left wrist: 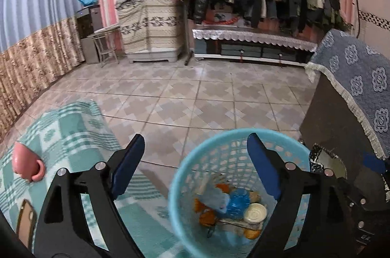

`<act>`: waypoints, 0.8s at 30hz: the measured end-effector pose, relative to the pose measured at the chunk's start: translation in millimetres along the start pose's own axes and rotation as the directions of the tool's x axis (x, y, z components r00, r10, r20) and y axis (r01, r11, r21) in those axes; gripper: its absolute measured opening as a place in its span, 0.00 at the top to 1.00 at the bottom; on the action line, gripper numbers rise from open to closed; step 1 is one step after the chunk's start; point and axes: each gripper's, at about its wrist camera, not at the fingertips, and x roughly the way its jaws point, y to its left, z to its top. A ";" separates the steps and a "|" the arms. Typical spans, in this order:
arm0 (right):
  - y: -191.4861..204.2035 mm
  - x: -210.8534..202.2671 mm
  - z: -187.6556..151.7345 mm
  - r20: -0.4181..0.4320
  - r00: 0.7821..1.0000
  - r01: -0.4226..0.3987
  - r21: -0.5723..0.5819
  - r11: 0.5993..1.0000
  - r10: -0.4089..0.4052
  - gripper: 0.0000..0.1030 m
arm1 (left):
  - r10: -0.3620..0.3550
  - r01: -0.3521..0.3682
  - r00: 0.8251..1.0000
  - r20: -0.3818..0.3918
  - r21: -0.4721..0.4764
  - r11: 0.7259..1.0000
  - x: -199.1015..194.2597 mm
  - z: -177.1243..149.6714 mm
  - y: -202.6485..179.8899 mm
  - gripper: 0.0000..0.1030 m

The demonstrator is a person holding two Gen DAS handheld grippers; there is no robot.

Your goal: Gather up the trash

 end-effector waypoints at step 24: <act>58.4 41.1 -1.4 -0.039 0.999 0.026 -0.027 0.999 -0.027 0.07 | 0.210 -0.205 0.977 0.025 -0.129 0.970 -94.4 -42.3 111.0 0.05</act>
